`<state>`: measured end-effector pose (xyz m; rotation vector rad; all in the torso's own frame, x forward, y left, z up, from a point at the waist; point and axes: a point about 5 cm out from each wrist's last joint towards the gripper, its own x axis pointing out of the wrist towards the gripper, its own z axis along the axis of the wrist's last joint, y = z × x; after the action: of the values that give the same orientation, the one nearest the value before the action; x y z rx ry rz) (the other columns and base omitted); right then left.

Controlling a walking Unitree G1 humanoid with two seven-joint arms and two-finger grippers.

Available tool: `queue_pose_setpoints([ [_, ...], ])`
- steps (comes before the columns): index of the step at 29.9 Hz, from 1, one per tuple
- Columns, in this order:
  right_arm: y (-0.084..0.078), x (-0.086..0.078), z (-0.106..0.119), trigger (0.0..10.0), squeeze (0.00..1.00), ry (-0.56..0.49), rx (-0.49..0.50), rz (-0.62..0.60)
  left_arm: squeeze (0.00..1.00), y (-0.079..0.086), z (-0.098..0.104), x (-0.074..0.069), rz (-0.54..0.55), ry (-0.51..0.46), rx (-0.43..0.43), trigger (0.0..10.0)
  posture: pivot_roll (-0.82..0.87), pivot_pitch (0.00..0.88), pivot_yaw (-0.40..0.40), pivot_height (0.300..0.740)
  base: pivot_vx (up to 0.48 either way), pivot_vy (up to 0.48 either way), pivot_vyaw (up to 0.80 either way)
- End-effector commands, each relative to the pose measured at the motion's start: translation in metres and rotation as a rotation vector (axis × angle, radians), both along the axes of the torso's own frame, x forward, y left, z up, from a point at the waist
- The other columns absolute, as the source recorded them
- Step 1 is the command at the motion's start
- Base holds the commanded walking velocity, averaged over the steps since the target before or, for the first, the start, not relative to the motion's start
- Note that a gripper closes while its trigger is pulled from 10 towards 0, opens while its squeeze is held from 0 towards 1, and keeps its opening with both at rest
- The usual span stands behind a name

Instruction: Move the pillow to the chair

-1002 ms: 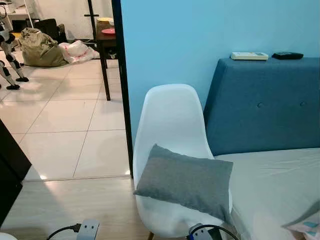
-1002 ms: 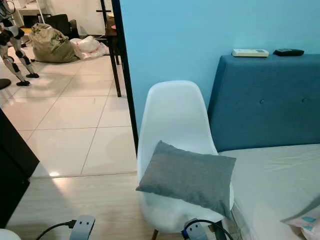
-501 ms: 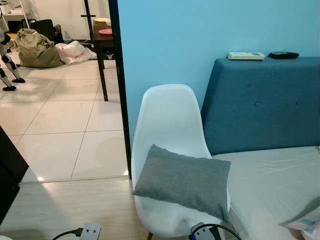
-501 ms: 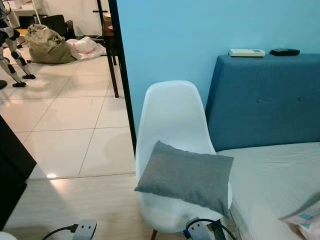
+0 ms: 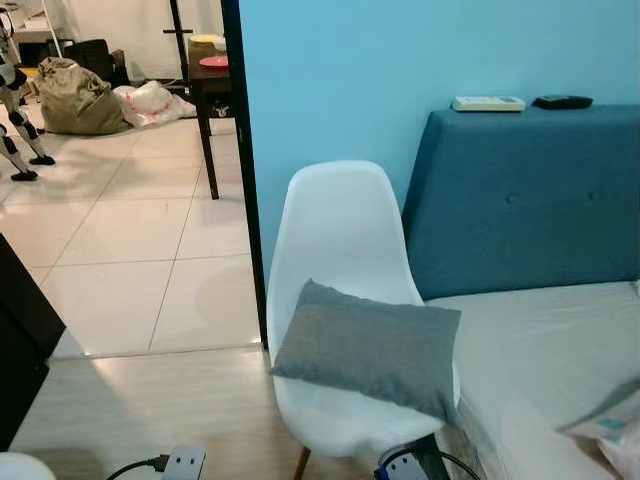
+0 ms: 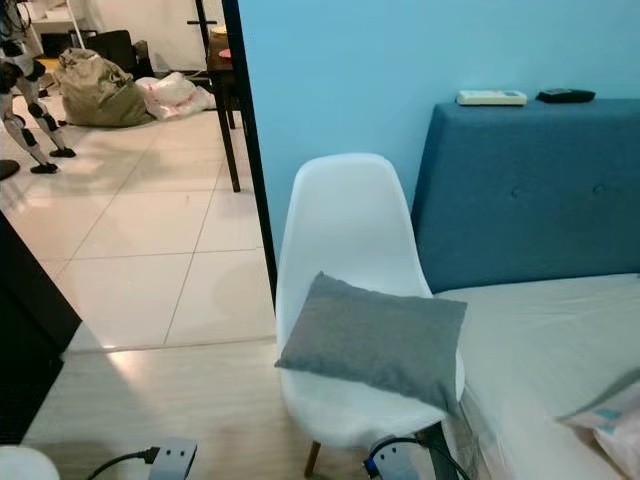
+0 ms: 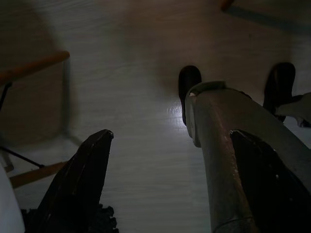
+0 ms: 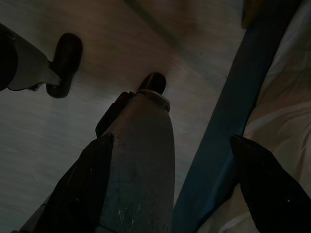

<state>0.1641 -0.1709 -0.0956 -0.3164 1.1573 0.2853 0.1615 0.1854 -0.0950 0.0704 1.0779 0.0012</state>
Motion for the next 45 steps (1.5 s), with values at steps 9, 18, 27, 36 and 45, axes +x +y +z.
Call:
queue_pose_setpoints([
  [9, -0.001, -0.005, -0.002, 10.0, 0.0, 0.016, -0.007, 0.009, 0.0, -0.004, -0.002, -0.005, 0.037, 0.015, -0.03, 10.0, 0.07, 0.0, -0.032, 0.74, -0.31, 0.0, 0.0],
  [18, -0.006, -0.008, -0.003, 10.0, 0.0, 0.025, -0.014, 0.004, 0.0, -0.006, -0.003, -0.006, 0.044, 0.016, -0.037, 10.0, 0.07, 0.0, -0.035, 0.74, -0.308, 0.0, -0.38],
  [27, -0.008, -0.012, -0.004, 10.0, 0.0, 0.037, -0.022, -0.012, 0.0, -0.007, -0.004, -0.007, 0.047, 0.015, -0.038, 10.0, 0.07, 0.0, -0.032, 0.74, -0.254, 0.0, -0.71],
  [36, -0.01, -0.012, -0.004, 10.0, 0.0, 0.035, -0.038, -0.013, 0.0, -0.006, -0.003, -0.007, 0.037, 0.01, -0.032, 10.0, 0.07, 0.0, -0.035, 0.74, 0.0, 0.0, -0.71],
  [45, -0.012, -0.012, -0.004, 10.0, 0.0, 0.028, -0.046, -0.035, 0.0, -0.006, -0.003, -0.007, 0.03, 0.002, -0.032, 10.0, 0.06, 0.0, -0.033, 0.74, 0.0, 0.0, -0.71],
])
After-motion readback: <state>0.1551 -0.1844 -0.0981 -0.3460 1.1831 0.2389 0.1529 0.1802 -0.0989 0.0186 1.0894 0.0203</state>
